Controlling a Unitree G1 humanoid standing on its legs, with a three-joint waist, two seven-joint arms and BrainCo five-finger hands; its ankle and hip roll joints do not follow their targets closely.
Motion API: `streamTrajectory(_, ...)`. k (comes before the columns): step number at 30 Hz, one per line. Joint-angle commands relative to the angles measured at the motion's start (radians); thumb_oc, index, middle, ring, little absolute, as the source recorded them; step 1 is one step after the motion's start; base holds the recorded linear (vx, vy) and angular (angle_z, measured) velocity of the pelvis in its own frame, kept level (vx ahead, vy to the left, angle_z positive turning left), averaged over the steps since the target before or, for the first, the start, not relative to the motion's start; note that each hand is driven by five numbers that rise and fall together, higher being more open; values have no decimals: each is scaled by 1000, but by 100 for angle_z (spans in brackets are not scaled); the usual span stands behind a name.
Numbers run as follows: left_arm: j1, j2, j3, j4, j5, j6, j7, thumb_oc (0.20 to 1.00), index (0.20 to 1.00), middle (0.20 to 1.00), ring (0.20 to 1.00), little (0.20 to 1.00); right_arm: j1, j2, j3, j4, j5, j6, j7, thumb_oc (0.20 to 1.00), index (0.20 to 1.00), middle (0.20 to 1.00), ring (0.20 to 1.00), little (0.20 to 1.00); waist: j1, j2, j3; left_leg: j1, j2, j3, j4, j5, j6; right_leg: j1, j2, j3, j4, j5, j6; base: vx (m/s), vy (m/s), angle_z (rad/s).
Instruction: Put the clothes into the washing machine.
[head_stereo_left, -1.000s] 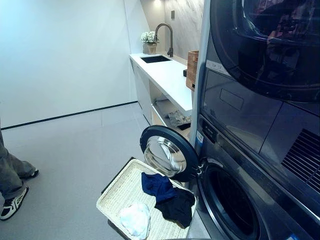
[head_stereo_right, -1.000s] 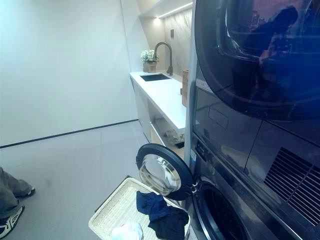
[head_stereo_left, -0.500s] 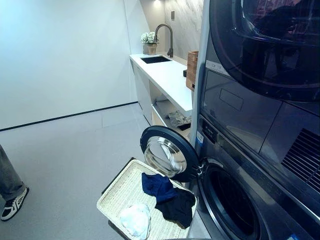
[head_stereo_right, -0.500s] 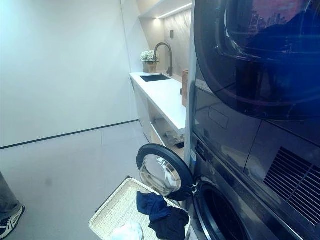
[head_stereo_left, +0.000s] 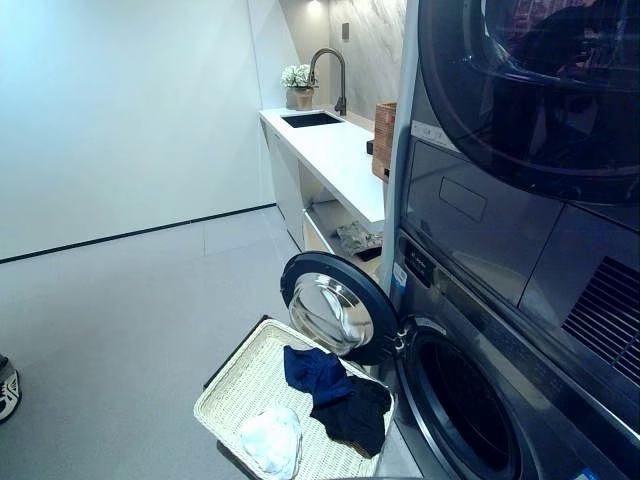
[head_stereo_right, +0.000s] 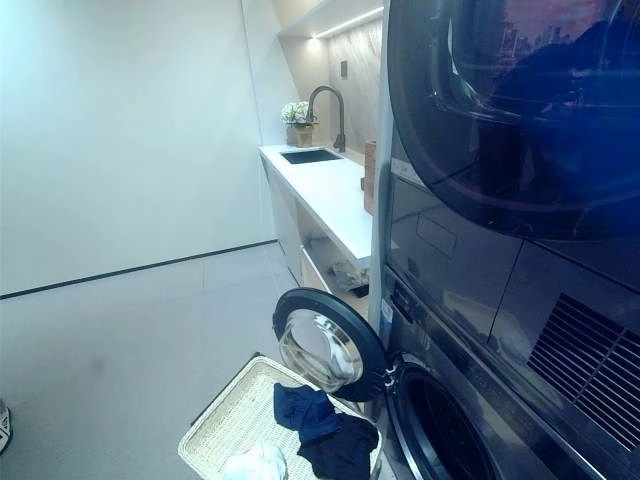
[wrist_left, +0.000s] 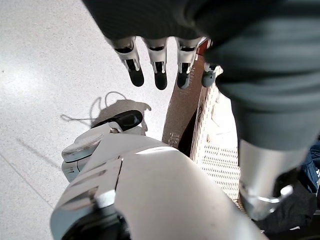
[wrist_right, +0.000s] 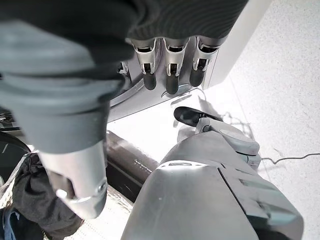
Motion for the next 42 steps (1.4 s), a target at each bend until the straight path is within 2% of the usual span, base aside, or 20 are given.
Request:
streamTrajectory(1,-88,6,1,19,-53,-16,24,1000,1000,1000,1000,1000,-106,27,3,41,17,-10,-7,1000,1000,1000,1000,1000,6,-40,73,53,-115,77,8,-102,99,0,42,10,10,-45,-30,0,0,0)
streamTrajectory(9,-118,28,20,1,-147,-50,83,1000,1000,1000,1000,1000,-139,-2,9,3,51,-25,-10,1000,1000,1000,1000,1000,16,-47,132,0,-92,81,8,-79,93,-54,44,7,10,-30,-34,-23,-4,1)
streamTrajectory(10,-138,33,27,-5,-185,-87,124,1000,1000,1000,1000,1000,-154,-9,11,-8,78,-36,-23,1000,1000,1000,1000,1000,21,-47,159,-26,-88,78,8,-70,92,-80,43,3,10,-22,-36,-80,-7,2)
streamTrajectory(15,-205,48,29,-39,-263,-180,207,1000,1000,1000,1000,1000,-213,-36,15,-45,129,-73,-44,1000,1000,1000,1000,1000,21,-38,251,-113,-87,64,8,-42,93,-169,47,0,20,-2,-44,-141,15,5)
streamTrajectory(18,-263,62,27,-93,-307,-260,296,1000,1000,1000,1000,1000,-260,-64,21,-69,145,-100,-55,1000,1000,1000,1000,1000,25,-30,317,-191,-104,40,8,-21,98,-242,55,3,29,12,-50,-120,32,9)
streamTrajectory(19,-264,62,27,-94,-307,-263,299,1000,1000,1000,1000,1000,-261,-65,21,-69,146,-100,-55,1000,1000,1000,1000,1000,25,-30,318,-193,-104,40,8,-21,99,-243,55,3,29,12,-50,-101,23,13)
streamTrajectory(20,-280,72,32,-126,-294,-295,350,1000,1000,1000,1000,1000,-275,-77,18,-79,166,-112,-57,1000,1000,1000,1000,1000,30,-30,341,-220,-113,27,8,-15,101,-269,58,2,34,16,-51,-52,10,16)
streamTrajectory(23,-313,100,42,-162,-276,-340,429,1000,1000,1000,1000,1000,-307,-90,17,-93,199,-133,-59,1000,1000,1000,1000,1000,36,-35,379,-262,-121,10,21,-10,102,-316,55,-2,59,16,-51,-80,-4,11)
streamTrajectory(24,-327,110,43,-173,-272,-344,453,1000,1000,1000,1000,1000,-320,-94,20,-96,210,-140,-57,1000,1000,1000,1000,1000,37,-39,392,-276,-121,7,26,-8,102,-334,55,-3,69,17,-51,-153,-46,3)
streamTrajectory(25,-372,131,44,-196,-262,-356,520,1000,1000,1000,1000,1000,-361,-100,31,-107,239,-150,-58,1000,1000,1000,1000,1000,38,-50,426,-330,-124,-4,59,-5,102,-387,54,-3,101,18,-53,-134,-55,4)
streamTrajectory(29,-420,148,55,-239,-295,-361,590,1000,1000,1000,1000,1000,-405,-105,47,-127,275,-164,-63,1000,1000,1000,1000,1000,41,-64,467,-399,-128,-24,105,-3,100,-452,51,-3,143,19,-53,-97,-55,6)
streamTrajectory(30,-455,157,71,-271,-303,-385,656,1000,1000,1000,1000,1000,-436,-107,52,-146,296,-179,-68,1000,1000,1000,1000,1000,42,-75,501,-461,-136,-44,148,-3,102,-511,47,1,181,23,-50,-109,-70,3)
streamTrajectory(32,-483,169,74,-292,-271,-403,718,1000,1000,1000,1000,1000,-456,-109,58,-163,313,-183,-72,1000,1000,1000,1000,1000,41,-86,513,-520,-143,-58,183,-4,103,-564,46,4,211,25,-47,-112,-86,10)
streamTrajectory(33,-508,189,71,-321,-209,-416,788,1000,1000,1000,1000,1000,-470,-113,67,-180,320,-189,-75,1000,1000,1000,1000,1000,39,-94,513,-592,-147,-71,219,-3,103,-630,46,5,241,29,-45,-79,-63,11)
streamTrajectory(34,-510,190,71,-323,-194,-418,801,1000,1000,1000,1000,1000,-473,-114,67,-181,320,-189,-76,1000,1000,1000,1000,1000,38,-95,513,-599,-148,-72,224,-4,103,-636,46,5,245,29,-45,-90,-50,8)
streamTrajectory(35,-538,213,51,-354,-98,-411,884,1000,1000,1000,1000,1000,-484,-119,82,-201,330,-195,-83,1000,1000,1000,1000,1000,32,-98,513,-660,-153,-82,258,-5,102,-689,49,7,269,29,-46,-55,-23,6)
streamTrajectory(37,-559,234,33,-378,-31,-398,933,1000,1000,1000,1000,1000,-495,-127,91,-216,337,-194,-86,1000,1000,1000,1000,1000,30,-99,513,-703,-156,-87,283,-6,101,-724,51,7,286,29,-47,-60,-21,3)
streamTrajectory(39,-608,282,-19,-434,152,-351,1031,1000,1000,1000,1000,1000,-507,-146,102,-258,348,-192,-93,1000,1000,1000,1000,1000,24,-98,513,-799,-169,-105,351,-16,102,-804,53,8,334,25,-47,-53,-28,3)
streamTrajectory(40,-608,282,-19,-434,152,-351,1031,1000,1000,1000,1000,1000,-507,-146,102,-258,348,-192,-93,1000,1000,1000,1000,1000,24,-98,513,-799,-169,-105,351,-16,102,-804,53,8,334,25,-47,-19,-24,6)
streamTrajectory(42,-646,315,-61,-465,255,-314,1063,1000,1000,1000,1000,1000,-517,-164,106,-276,356,-192,-88,1000,1000,1000,1000,1000,22,-93,513,-848,-177,-114,391,-29,104,-849,58,10,365,18,-47,0,0,0)
